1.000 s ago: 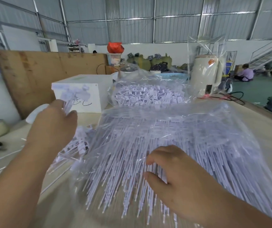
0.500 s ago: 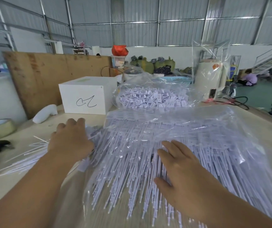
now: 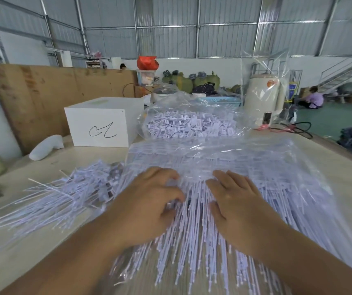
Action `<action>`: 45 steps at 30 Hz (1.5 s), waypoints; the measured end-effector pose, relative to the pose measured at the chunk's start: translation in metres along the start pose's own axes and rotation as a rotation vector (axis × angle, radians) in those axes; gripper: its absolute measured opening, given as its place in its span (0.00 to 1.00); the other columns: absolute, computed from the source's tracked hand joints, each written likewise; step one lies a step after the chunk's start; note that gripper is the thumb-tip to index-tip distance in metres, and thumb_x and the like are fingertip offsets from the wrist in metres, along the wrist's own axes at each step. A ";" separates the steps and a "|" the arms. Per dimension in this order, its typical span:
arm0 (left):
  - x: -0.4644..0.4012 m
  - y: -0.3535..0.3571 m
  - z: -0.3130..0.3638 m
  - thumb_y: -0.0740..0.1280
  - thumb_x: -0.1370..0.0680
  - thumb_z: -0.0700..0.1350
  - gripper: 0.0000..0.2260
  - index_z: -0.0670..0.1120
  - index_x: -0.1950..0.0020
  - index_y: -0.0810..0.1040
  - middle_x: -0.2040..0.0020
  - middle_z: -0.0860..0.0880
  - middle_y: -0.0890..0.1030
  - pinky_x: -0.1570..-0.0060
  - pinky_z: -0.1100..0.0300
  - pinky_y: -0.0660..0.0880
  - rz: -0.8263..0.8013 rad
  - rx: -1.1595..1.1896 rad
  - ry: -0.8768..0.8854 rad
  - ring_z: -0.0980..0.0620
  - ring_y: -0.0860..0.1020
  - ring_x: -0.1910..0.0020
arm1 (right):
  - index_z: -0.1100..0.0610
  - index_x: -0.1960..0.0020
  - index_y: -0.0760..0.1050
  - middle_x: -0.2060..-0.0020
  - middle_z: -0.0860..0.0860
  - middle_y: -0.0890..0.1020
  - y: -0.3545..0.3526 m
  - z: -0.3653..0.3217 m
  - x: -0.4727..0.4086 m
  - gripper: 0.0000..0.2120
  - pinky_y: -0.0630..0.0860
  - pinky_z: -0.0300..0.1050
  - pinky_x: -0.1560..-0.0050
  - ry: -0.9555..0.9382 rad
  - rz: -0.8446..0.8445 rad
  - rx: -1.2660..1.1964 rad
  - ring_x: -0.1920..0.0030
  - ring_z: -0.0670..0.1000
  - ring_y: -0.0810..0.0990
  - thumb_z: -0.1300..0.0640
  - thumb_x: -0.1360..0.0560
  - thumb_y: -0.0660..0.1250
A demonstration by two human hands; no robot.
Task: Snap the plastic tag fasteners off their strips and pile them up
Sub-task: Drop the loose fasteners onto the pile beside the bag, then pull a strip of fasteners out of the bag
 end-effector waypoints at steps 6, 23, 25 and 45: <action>0.005 -0.011 -0.027 0.64 0.22 0.56 0.16 0.61 0.34 0.74 0.30 0.58 0.64 0.32 0.59 0.54 0.070 0.127 -0.180 0.56 0.56 0.29 | 0.51 0.25 0.57 0.24 0.46 0.53 -0.010 0.011 0.002 0.25 0.50 0.58 0.24 0.108 -0.048 0.043 0.24 0.52 0.53 0.55 0.21 0.54; 0.011 -0.043 -0.019 0.57 0.24 0.39 0.10 0.56 0.52 0.68 0.67 0.49 0.74 0.73 0.52 0.66 0.436 0.505 -0.352 0.57 0.67 0.76 | 0.54 0.38 0.71 0.43 0.50 0.66 -0.011 -0.033 -0.006 0.13 0.66 0.46 0.39 -0.201 0.169 -0.034 0.45 0.52 0.66 0.56 0.21 0.57; 0.010 -0.040 -0.020 0.58 0.25 0.42 0.08 0.56 0.52 0.68 0.68 0.51 0.73 0.72 0.55 0.66 0.389 0.520 -0.370 0.58 0.68 0.75 | 0.54 0.34 0.69 0.42 0.50 0.67 -0.007 -0.035 -0.009 0.16 0.67 0.45 0.38 -0.224 0.160 -0.063 0.44 0.52 0.67 0.57 0.21 0.57; -0.007 -0.008 -0.011 0.62 0.22 0.38 0.18 0.48 0.32 0.73 0.38 0.54 0.74 0.37 0.61 0.66 0.176 0.135 -0.066 0.55 0.70 0.38 | 0.62 0.48 0.79 0.56 0.57 0.78 -0.027 -0.027 -0.021 0.21 0.72 0.53 0.55 -0.020 0.501 -0.009 0.55 0.62 0.75 0.59 0.41 0.75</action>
Point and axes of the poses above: each hand's wrist, its own x-axis away from the middle knuckle, its own y-axis out of the palm, z = x × y, the point moved 7 cm from there along -x, towards the middle knuckle
